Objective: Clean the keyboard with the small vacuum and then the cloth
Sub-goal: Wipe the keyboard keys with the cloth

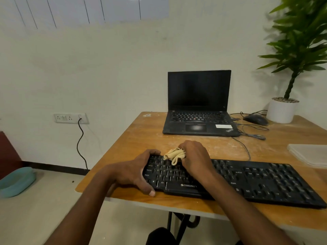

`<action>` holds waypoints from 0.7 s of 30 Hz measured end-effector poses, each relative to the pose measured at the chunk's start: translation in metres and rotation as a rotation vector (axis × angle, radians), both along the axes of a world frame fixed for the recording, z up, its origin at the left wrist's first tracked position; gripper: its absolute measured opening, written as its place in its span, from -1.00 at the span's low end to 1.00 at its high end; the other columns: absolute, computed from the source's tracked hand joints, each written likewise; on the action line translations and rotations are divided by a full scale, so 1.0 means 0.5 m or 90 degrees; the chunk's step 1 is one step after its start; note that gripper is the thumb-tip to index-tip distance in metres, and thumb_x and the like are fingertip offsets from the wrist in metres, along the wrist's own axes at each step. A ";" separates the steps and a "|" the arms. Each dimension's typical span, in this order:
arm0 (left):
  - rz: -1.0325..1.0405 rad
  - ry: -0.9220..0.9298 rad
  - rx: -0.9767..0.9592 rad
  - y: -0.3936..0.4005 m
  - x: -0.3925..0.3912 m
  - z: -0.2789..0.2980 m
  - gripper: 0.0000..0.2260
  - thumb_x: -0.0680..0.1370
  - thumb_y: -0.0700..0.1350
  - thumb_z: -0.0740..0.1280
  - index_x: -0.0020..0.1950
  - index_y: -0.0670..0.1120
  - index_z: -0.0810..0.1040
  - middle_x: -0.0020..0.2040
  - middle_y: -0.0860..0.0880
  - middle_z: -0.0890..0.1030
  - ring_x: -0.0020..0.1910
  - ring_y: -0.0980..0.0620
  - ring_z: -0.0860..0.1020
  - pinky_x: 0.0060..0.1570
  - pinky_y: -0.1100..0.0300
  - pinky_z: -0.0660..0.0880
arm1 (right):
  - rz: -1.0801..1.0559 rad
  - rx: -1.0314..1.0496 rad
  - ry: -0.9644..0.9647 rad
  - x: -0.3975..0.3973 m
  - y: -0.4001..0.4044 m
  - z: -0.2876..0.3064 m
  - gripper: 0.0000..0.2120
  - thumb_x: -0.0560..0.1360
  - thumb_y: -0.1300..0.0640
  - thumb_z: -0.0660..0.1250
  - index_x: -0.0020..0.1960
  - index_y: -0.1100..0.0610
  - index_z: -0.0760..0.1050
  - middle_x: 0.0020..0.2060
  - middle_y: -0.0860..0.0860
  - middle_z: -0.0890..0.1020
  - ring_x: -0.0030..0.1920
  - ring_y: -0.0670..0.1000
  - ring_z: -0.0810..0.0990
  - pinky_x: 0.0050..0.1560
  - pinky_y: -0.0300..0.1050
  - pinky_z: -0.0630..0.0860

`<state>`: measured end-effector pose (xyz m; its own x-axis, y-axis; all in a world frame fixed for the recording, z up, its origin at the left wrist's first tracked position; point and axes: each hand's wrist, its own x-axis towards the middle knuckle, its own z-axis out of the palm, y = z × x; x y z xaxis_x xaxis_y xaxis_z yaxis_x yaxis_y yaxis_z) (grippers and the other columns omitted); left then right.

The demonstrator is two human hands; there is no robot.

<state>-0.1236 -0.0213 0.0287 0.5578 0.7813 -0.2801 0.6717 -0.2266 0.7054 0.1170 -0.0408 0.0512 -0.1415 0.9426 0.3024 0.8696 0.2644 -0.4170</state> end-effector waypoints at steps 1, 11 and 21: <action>-0.003 0.019 -0.005 -0.001 0.004 0.008 0.05 0.38 -0.09 0.69 0.56 0.37 0.01 0.45 0.17 0.29 0.37 0.08 0.42 0.29 0.20 0.50 | -0.011 0.002 0.000 0.003 0.013 0.003 -0.74 0.41 0.42 0.37 -0.12 0.08 0.67 -0.22 0.04 0.65 -0.17 0.07 0.58 -0.27 -0.04 0.48; 0.025 0.058 0.011 -0.012 0.013 0.009 0.07 0.38 -0.02 0.69 0.60 0.33 -0.02 0.50 0.17 0.24 0.42 0.11 0.37 0.40 0.15 0.45 | 0.150 -0.038 0.009 0.008 -0.110 -0.010 -0.77 0.50 0.32 0.40 -0.01 0.00 0.63 -0.04 -0.10 0.56 -0.03 -0.08 0.46 -0.08 -0.19 0.51; 0.025 0.060 -0.017 -0.011 0.019 0.028 0.05 0.36 -0.10 0.68 0.59 0.29 0.04 0.51 0.15 0.28 0.46 0.10 0.36 0.46 0.08 0.43 | 0.133 -0.005 -0.038 0.041 -0.001 0.009 -0.78 0.46 0.35 0.37 -0.07 0.07 0.66 -0.14 -0.01 0.62 -0.10 -0.01 0.51 -0.16 -0.07 0.51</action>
